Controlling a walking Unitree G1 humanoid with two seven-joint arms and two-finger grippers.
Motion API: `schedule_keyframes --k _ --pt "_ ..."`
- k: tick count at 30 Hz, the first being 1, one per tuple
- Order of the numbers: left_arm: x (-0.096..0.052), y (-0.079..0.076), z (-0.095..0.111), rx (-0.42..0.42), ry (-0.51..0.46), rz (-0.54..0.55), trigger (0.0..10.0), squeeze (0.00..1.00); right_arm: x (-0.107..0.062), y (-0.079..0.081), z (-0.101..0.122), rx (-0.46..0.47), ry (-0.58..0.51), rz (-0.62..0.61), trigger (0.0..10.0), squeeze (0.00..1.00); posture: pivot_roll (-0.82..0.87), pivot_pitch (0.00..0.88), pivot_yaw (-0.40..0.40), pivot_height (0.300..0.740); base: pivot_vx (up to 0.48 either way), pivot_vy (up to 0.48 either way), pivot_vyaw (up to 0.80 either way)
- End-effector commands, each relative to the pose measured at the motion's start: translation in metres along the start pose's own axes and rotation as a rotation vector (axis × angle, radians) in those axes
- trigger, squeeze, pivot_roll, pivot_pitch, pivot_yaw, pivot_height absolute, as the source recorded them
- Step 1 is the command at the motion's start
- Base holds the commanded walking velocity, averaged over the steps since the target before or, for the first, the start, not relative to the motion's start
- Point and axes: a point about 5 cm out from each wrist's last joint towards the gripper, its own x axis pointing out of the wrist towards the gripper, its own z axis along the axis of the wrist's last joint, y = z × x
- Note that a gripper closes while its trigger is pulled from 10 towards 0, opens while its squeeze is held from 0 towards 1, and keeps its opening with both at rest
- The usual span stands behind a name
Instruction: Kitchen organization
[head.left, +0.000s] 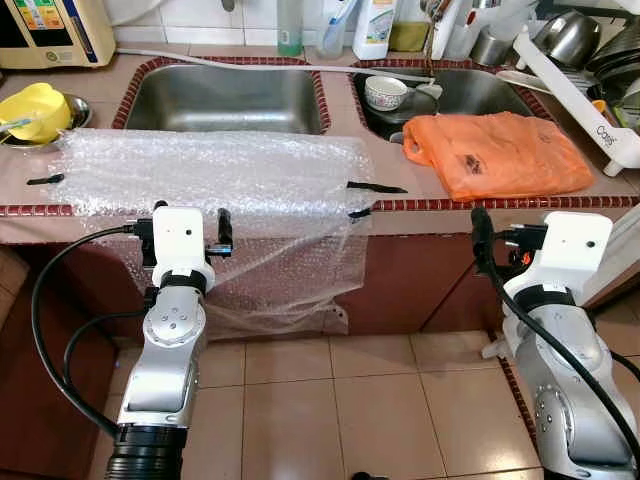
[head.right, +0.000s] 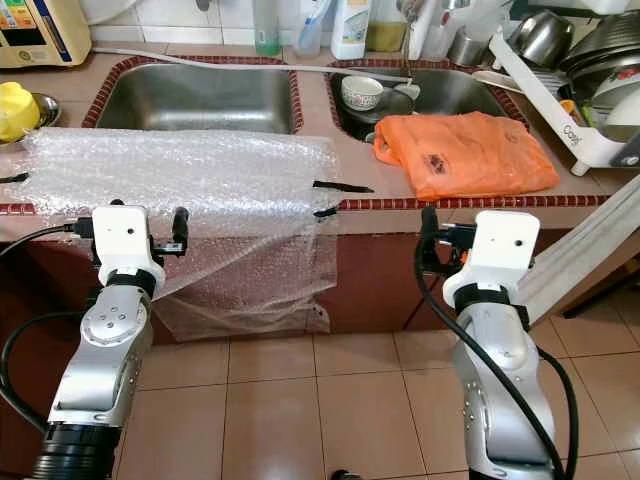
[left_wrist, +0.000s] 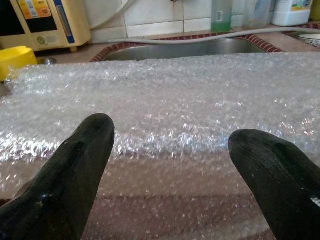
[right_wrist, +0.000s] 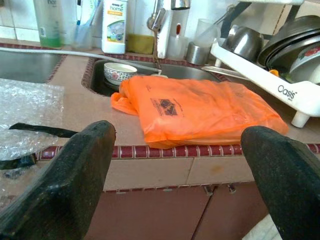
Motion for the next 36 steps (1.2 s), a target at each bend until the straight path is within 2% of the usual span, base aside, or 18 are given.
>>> schedule_keyframes --k 1,8,19,21,24,36 --pt "0.0 -0.002 -0.002 -0.005 0.006 -0.018 10.0 0.0 -0.002 0.0 -0.002 0.021 0.003 -0.012 10.0 0.0 -0.04 0.149 -0.025 0.74 0.0 0.0 0.8" --pt "0.002 -0.004 -0.002 -0.011 0.003 -0.02 10.0 0.0 0.002 -0.003 0.0 0.043 -0.009 -0.023 10.0 0.0 -0.04 0.149 -0.025 0.74 0.0 0.0 0.77" --pt "0.002 -0.006 -0.003 -0.022 0.006 -0.035 10.0 0.0 0.002 -0.006 -0.004 0.062 0.007 -0.044 10.0 0.0 -0.04 0.148 -0.022 0.74 0.0 0.0 0.0" --pt "0.002 -0.006 -0.003 -0.023 0.005 -0.038 10.0 0.0 0.002 -0.006 -0.006 0.081 0.021 -0.049 10.0 0.0 -0.04 0.146 -0.02 0.74 0.0 0.0 -0.8" --pt "0.002 -0.007 -0.003 -0.023 0.005 -0.042 10.0 0.0 0.002 -0.007 -0.004 0.065 0.006 -0.052 10.0 0.0 -0.04 0.148 -0.019 0.74 0.0 0.0 -0.78" --pt "0.003 -0.013 -0.002 -0.04 0.005 -0.061 10.0 0.0 0.006 -0.009 -0.004 0.053 0.01 -0.064 10.0 0.0 -0.05 0.147 -0.023 0.74 0.0 0.0 0.0"
